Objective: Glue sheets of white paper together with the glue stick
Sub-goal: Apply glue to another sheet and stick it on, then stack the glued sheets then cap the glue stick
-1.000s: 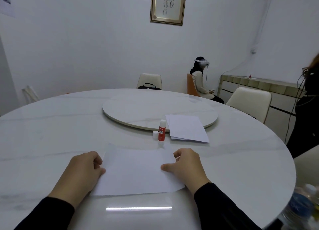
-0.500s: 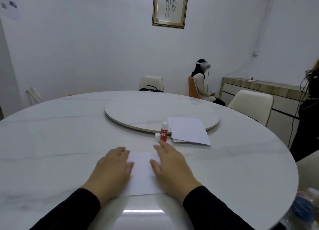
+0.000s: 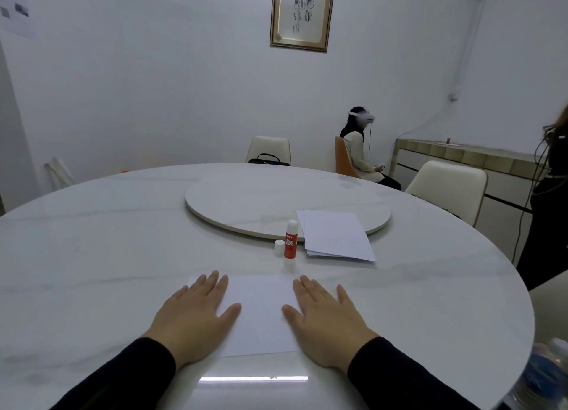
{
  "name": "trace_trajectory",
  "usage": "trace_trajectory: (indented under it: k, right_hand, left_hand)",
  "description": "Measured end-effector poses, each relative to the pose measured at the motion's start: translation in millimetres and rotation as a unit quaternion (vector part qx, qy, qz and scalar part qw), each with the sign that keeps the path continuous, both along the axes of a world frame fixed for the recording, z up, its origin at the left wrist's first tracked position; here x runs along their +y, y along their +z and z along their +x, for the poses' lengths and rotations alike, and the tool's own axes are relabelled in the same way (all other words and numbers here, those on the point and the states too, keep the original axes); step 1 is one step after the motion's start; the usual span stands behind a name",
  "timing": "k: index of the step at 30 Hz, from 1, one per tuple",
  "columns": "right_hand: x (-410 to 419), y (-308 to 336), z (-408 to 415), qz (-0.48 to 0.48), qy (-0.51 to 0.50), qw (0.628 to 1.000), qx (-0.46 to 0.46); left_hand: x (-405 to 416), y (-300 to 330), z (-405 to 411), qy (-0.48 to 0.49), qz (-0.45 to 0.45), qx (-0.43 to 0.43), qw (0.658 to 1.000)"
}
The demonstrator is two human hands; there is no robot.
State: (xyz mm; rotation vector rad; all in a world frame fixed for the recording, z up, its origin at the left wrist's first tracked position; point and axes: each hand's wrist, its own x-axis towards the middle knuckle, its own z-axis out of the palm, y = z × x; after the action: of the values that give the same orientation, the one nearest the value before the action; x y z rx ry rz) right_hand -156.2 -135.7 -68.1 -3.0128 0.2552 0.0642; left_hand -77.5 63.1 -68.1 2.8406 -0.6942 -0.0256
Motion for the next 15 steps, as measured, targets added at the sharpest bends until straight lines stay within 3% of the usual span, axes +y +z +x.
trace_trajectory:
  k: [4,6,7,8,9,11,13,15]
  right_hand:
    - [-17.5,2.3,-10.8,-0.07,-0.039,0.997,0.002]
    - [-26.9,8.3,-4.9,-0.069,-0.075,0.993,-0.062]
    - [-33.0,12.0,3.2,0.009,-0.116,0.985,-0.123]
    - [-37.2,19.8,11.4,0.144,-0.18,0.956,-0.179]
    - [-43.4,25.5,23.0,0.307,-0.24,0.894,-0.222]
    - [-55.7,34.3,43.5,0.582,-0.314,0.708,-0.248]
    - [-65.4,39.3,60.0,0.728,-0.322,0.554,-0.244]
    - [-73.2,40.8,75.3,0.785,-0.321,0.461,-0.262]
  left_hand:
    - [-0.5,-0.1,0.2,-0.002,0.002,0.003,1.0]
    - [-3.2,-0.1,0.6,0.002,0.004,-0.001,1.0]
    - [-5.7,0.4,0.2,0.003,0.003,-0.002,1.0]
    - [-8.8,1.1,-0.7,0.002,0.001,-0.002,1.0]
    - [-12.2,2.0,-1.3,0.001,-0.002,-0.001,1.0]
    - [-17.5,3.2,-2.2,-0.007,-0.01,0.001,1.0]
    - [-19.6,3.2,-2.6,-0.014,-0.017,-0.002,1.0]
    - [-19.2,2.4,-2.5,-0.016,-0.025,-0.005,1.0]
